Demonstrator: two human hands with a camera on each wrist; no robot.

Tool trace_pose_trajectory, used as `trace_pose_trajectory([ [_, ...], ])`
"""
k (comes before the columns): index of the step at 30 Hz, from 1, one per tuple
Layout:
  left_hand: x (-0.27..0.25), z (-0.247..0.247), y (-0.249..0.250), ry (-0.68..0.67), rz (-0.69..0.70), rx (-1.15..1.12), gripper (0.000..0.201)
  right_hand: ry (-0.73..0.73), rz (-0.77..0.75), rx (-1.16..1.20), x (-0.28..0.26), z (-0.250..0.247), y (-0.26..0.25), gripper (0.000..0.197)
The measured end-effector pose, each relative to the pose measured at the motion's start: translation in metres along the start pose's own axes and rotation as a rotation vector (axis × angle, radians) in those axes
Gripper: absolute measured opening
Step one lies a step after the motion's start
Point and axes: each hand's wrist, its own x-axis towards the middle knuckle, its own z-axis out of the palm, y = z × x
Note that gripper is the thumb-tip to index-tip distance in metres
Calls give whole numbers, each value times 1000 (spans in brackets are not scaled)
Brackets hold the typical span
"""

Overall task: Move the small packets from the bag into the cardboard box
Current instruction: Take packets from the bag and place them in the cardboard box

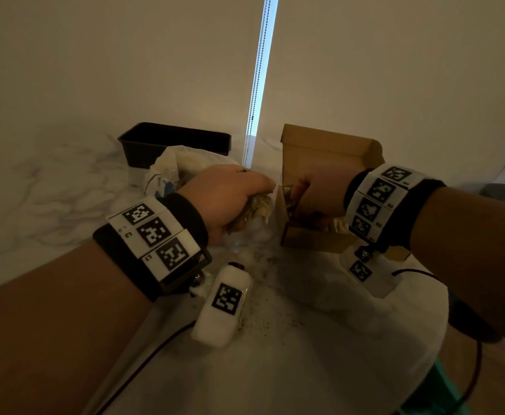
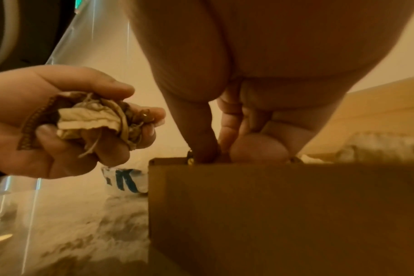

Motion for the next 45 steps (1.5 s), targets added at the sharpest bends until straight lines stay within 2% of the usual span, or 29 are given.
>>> trace_pose_trajectory([
  [3,-1,-1,6,9,-60,-140,30,27,33,63,-1,-5,5,18],
  [6,-3,-4,14,-24,-122,-286,46,135,13,186,-3,-17,8,7],
  [10,-1,-13,19,1,-159,-417,60,281,-75,579,2,-26,-1,8],
  [15,6,-22,21,63,-177,-554,55,157,-203,1096,10,-15,-35,12],
  [19,13,-27,18,94,-172,-559,46,34,-227,1357,14,5,-47,14],
  [23,18,-28,14,78,-172,-513,37,-55,-228,1389,14,27,-40,17],
  [26,22,-26,11,64,-135,-475,41,-63,-267,1363,14,34,-38,21],
  [29,25,-23,8,67,-104,-456,42,-57,-310,1307,14,39,-41,39],
  [32,23,-19,8,88,-102,-460,39,-49,-326,1292,16,42,-42,43],
  [37,18,-17,10,83,-88,-518,32,-5,-293,1302,17,45,-43,21],
  [45,22,-27,16,199,-71,-636,22,7,-294,1425,15,38,-37,11],
])
